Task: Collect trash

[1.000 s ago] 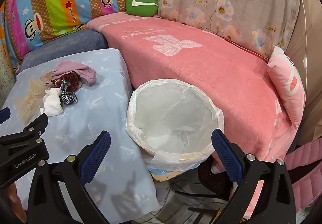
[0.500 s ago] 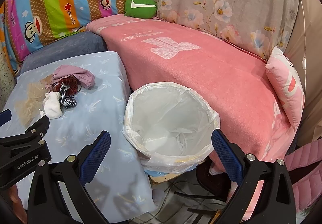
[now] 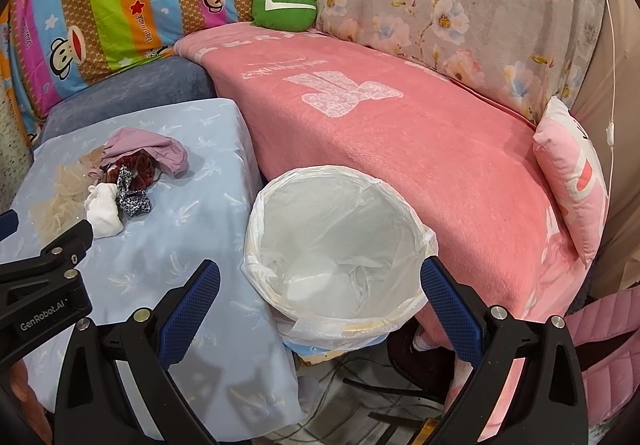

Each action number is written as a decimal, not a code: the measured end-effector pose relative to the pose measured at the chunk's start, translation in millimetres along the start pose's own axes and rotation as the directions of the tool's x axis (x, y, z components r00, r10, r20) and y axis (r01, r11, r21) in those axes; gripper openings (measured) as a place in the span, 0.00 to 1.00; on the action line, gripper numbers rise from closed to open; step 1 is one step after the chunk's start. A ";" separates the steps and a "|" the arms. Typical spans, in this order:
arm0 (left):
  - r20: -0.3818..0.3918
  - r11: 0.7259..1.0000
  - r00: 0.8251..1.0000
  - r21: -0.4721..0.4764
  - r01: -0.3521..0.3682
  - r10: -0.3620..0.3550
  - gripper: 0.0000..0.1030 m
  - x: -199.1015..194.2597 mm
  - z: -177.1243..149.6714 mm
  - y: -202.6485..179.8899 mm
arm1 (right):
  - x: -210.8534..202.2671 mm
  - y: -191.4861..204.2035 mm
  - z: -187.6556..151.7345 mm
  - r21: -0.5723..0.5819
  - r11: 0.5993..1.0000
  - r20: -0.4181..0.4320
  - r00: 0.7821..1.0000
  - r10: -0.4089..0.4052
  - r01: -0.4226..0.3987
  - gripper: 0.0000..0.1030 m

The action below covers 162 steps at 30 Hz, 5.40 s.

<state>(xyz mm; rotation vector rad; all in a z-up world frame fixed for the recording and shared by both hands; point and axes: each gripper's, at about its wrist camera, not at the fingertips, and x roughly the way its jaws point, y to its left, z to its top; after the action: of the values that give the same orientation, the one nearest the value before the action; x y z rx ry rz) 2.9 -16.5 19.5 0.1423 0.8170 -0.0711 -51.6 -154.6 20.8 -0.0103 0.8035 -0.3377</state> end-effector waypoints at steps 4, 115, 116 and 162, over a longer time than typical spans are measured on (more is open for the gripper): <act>0.023 1.000 1.000 -0.008 -0.006 0.006 0.94 -1.4 2.1 -0.7 | 0.7 -0.6 4.2 -0.005 1.000 -0.003 1.000 -0.004 0.004 0.94; -0.113 0.991 0.993 -0.136 0.000 -0.015 0.93 146.5 13.5 195.7 | 83.5 221.9 42.7 -0.092 0.958 -0.049 0.962 0.268 -0.272 0.94; -0.118 0.989 0.993 -0.145 0.008 -0.025 0.93 150.1 13.1 198.1 | 88.4 230.0 41.1 -0.098 0.955 -0.059 0.960 0.275 -0.279 0.93; 0.103 0.932 0.931 -0.056 0.357 -0.351 0.07 57.3 91.2 142.4 | 16.5 168.1 109.4 0.020 0.919 0.115 0.914 0.389 -0.394 0.04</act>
<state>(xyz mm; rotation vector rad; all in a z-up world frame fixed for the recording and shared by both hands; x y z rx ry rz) 124.5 109.7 53.4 -0.0803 0.7448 -0.3860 85.5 -13.4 62.5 0.1704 0.6708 0.0272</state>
